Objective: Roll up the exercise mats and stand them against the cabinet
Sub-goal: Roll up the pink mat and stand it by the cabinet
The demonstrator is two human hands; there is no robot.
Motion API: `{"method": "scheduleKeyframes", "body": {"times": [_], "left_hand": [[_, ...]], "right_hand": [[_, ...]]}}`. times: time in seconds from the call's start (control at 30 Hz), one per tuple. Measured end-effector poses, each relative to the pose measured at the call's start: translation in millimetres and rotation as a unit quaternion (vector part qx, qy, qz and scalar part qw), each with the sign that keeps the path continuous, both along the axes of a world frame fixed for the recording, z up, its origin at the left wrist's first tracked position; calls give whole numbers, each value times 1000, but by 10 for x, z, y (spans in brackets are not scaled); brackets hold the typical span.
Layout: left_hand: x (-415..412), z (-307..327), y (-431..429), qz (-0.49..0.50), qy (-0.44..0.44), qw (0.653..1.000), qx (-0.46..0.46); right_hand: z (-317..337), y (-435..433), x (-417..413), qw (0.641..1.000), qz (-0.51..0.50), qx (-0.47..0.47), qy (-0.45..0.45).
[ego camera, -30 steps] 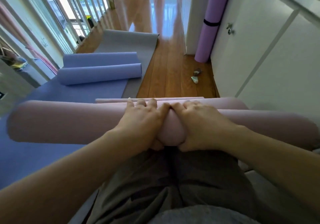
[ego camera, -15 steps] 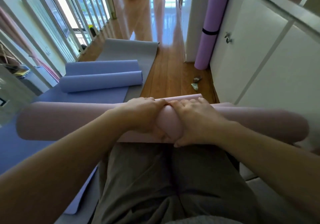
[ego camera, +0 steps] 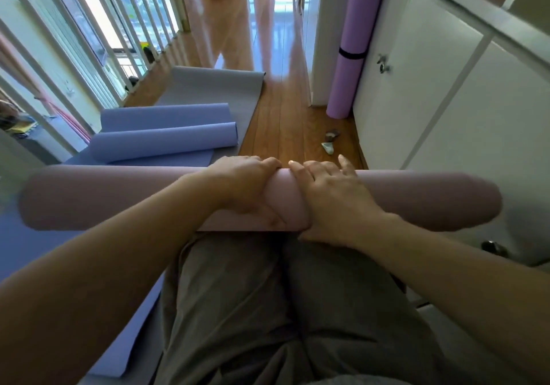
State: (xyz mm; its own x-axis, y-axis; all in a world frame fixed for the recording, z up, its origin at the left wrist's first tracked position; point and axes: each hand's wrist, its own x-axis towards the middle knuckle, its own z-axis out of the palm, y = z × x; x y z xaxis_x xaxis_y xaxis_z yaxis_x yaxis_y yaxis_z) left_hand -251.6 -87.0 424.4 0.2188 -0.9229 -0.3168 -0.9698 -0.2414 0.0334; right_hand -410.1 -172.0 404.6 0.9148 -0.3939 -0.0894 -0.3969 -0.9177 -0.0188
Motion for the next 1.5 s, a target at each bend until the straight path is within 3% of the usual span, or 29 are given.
{"method": "scheduleKeyframes", "body": {"times": [0.07,0.13,0.23,0.3,0.4,0.73,0.83,1.07,1.27,1.37,1.5], "left_hand": [[26,10,-52,6,7,1000,29],[-34,15,-37,17,-21,999,24],[-196,-142,157,11,-128,990,-63],[-245,-257,269,4,-153,982,-114],[-179,-221,218,3,-118,985,-128],[-556,134,471,-35,-123,989,-76],[-543,58,415,-23,-76,996,-43],[-293,112,148,25,50,998,26],[-405,3,273,6,-73,995,-61],[-318,36,229,12,-56,998,-38],[-218,100,115,25,-47,998,27]], "right_hand": [[-107,70,-49,998,5,-44,-38],[-93,-6,0,999,8,-28,-46],[-21,-135,84,999,5,12,-36],[-53,-134,90,999,10,5,-33],[-32,-134,86,1000,7,11,-28],[362,67,-286,995,59,59,50],[256,66,-288,992,46,101,60],[141,241,-211,998,49,18,18],[253,-71,26,992,42,102,62],[186,17,48,997,39,41,58],[18,203,-18,998,45,-37,-14]]}}
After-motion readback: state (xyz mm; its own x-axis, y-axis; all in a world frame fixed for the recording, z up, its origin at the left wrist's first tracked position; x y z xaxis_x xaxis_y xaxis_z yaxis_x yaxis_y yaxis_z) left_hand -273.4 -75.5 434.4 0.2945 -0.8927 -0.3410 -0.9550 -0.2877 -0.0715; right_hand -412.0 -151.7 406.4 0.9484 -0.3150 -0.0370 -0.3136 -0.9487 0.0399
